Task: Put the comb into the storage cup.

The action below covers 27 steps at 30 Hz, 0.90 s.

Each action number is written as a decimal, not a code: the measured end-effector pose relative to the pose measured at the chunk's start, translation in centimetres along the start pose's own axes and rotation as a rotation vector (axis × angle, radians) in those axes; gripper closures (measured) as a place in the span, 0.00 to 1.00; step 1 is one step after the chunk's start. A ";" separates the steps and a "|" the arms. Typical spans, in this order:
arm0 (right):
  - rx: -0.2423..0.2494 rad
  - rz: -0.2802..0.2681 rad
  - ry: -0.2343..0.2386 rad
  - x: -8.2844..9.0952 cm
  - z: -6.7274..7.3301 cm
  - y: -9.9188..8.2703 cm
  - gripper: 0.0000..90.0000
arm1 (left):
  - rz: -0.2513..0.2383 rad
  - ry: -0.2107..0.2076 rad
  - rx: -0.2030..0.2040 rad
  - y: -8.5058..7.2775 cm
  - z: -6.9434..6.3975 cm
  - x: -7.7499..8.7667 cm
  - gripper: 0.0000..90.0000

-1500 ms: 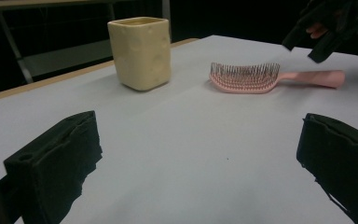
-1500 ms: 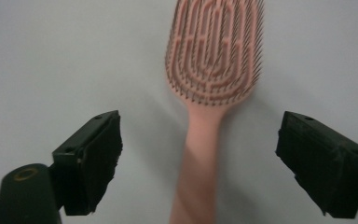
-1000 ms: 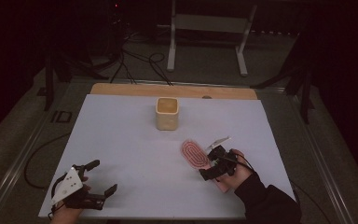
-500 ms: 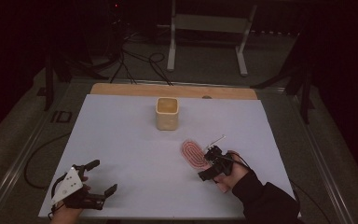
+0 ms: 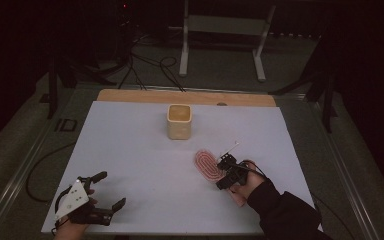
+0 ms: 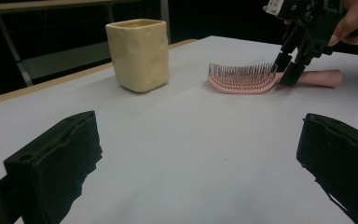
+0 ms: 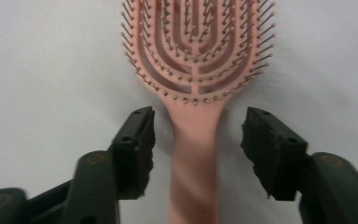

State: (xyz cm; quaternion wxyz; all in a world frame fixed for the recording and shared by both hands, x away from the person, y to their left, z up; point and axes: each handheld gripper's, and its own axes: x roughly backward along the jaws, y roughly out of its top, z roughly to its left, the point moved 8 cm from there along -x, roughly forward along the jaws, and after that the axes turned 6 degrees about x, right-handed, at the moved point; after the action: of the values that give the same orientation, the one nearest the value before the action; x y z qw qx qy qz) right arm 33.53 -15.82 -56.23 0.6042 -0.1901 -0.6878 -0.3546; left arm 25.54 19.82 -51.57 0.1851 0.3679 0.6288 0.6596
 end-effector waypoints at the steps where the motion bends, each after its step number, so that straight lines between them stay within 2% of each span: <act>1: -0.003 0.009 0.000 0.0 0.0 0.0 0.53 | -0.002 0.001 0.001 0.0 0.0 0.0 0.00; 7: -0.002 0.051 -0.001 -0.3 0.0 0.2 0.65 | -0.006 -0.002 -0.003 0.1 -0.1 0.1 0.00; 11: -0.011 0.081 0.017 -0.6 0.3 0.3 0.72 | -0.005 -0.003 -0.002 0.1 0.0 0.0 0.00; 14: -0.009 0.091 0.013 -0.7 0.2 0.4 0.73 | -0.005 -0.003 -0.003 0.1 0.0 0.1 0.00; 18: -0.023 0.105 0.030 -0.7 0.3 0.3 0.74 | -0.005 -0.004 0.005 0.0 -0.1 0.0 0.00; 23: -0.001 0.095 0.006 -0.7 0.3 0.3 0.75 | -0.005 -0.004 0.008 0.0 -0.1 0.0 0.00; 27: -0.013 0.072 0.012 -0.7 0.3 0.1 0.77 | -0.003 -0.002 0.007 0.0 0.0 0.0 0.00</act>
State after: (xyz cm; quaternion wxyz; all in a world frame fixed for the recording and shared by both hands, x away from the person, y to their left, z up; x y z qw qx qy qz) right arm 33.56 -15.45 -56.88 0.6194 -0.2164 -0.6744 -0.3385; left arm 25.55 19.86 -51.59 0.1855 0.3681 0.6314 0.6568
